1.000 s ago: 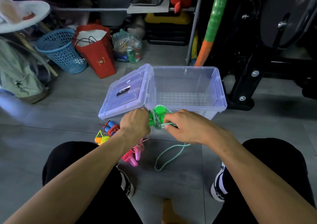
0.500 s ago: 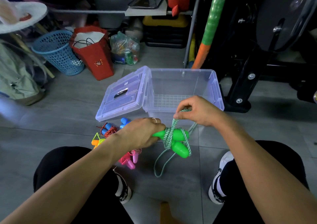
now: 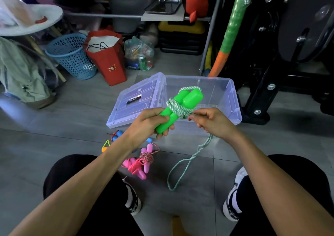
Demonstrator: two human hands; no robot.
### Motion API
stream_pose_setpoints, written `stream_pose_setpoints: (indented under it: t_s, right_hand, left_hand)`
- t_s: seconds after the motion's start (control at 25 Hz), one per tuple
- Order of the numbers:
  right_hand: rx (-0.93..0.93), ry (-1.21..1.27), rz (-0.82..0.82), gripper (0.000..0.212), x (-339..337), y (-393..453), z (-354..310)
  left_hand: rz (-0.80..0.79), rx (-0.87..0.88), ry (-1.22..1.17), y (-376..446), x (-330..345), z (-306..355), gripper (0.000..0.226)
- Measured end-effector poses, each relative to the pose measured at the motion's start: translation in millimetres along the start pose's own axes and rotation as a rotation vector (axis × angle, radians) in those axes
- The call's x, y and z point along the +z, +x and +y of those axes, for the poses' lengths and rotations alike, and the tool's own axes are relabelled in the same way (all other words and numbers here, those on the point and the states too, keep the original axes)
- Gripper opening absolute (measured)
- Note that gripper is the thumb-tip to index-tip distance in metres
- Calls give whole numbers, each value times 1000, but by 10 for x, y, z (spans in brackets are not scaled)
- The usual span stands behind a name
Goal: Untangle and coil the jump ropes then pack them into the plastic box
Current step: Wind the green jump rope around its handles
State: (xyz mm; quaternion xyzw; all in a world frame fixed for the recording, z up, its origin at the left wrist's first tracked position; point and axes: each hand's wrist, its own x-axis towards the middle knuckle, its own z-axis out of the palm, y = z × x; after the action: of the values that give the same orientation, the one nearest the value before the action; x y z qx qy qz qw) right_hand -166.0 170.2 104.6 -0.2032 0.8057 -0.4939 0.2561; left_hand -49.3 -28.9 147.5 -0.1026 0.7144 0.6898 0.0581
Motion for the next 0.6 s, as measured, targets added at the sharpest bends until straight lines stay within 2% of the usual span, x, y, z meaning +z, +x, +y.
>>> stream_pose_setpoints:
  t_s: [0.08, 0.2, 0.32, 0.4, 0.52, 0.6]
  right_hand:
    - [0, -23, 40, 18, 25, 14, -1]
    - [-73, -182, 33, 26, 149, -36, -69]
    - [-173, -541, -66, 32, 346, -130, -124]
    - [-186, -717, -113, 26, 412, -201, -145]
    - [-195, -795, -185, 18, 380, -271, -199]
    - [-178, -768, -202, 21, 271, -300, -268]
  left_hand:
    - [37, 35, 21, 3, -8, -3, 14]
    - [198, 8, 83, 82, -29, -56, 16]
    - [373, -44, 193, 224, -34, -145, 12]
    - [423, 5, 414, 297, 27, -240, 10]
    - [344, 141, 858, 394, 134, -383, 12]
    - [179, 120, 1047, 464, 144, -438, 11]
